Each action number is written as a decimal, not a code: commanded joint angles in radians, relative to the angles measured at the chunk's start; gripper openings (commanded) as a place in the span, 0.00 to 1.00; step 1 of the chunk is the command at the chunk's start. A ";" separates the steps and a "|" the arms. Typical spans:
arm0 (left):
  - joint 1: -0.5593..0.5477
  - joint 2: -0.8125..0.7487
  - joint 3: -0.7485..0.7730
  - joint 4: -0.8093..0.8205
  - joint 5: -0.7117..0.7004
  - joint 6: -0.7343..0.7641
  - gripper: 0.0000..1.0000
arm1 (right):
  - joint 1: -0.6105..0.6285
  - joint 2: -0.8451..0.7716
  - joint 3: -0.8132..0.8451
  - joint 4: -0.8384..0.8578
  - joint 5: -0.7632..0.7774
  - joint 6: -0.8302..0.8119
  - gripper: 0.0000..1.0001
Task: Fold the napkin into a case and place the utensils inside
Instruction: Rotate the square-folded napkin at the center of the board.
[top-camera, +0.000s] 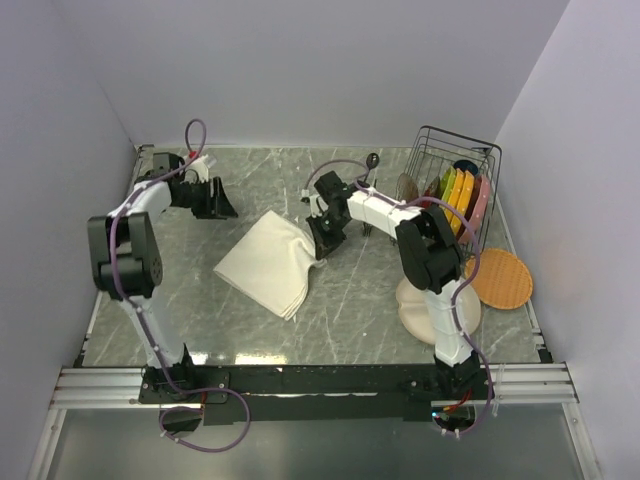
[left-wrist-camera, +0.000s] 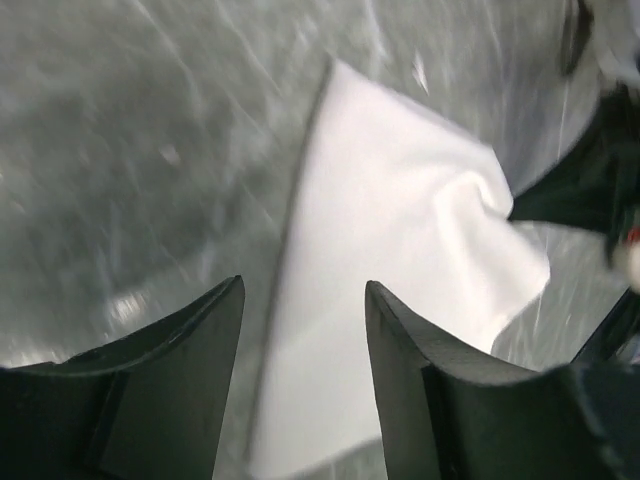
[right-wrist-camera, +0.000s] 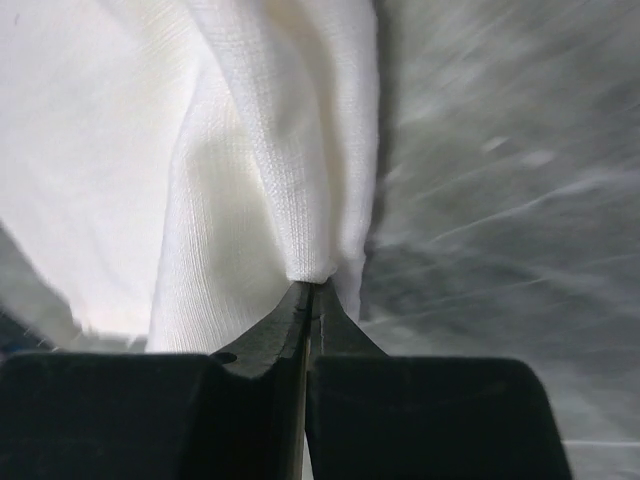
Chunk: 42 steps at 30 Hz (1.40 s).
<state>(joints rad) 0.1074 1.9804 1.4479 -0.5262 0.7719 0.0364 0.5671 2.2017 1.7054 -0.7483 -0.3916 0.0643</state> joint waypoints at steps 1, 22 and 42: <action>-0.021 -0.169 -0.116 -0.241 -0.029 0.286 0.57 | -0.035 -0.123 -0.032 -0.034 -0.133 0.071 0.00; -0.138 -0.135 -0.265 -0.083 -0.353 0.284 0.48 | -0.067 -0.039 0.002 -0.077 0.124 0.057 0.00; -0.256 -0.523 -0.397 -0.052 -0.121 0.551 0.62 | -0.058 -0.051 0.016 -0.036 -0.029 0.152 0.00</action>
<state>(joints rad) -0.0357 1.6897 1.1732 -0.6071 0.5507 0.4911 0.5064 2.2131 1.7260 -0.8104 -0.4099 0.1776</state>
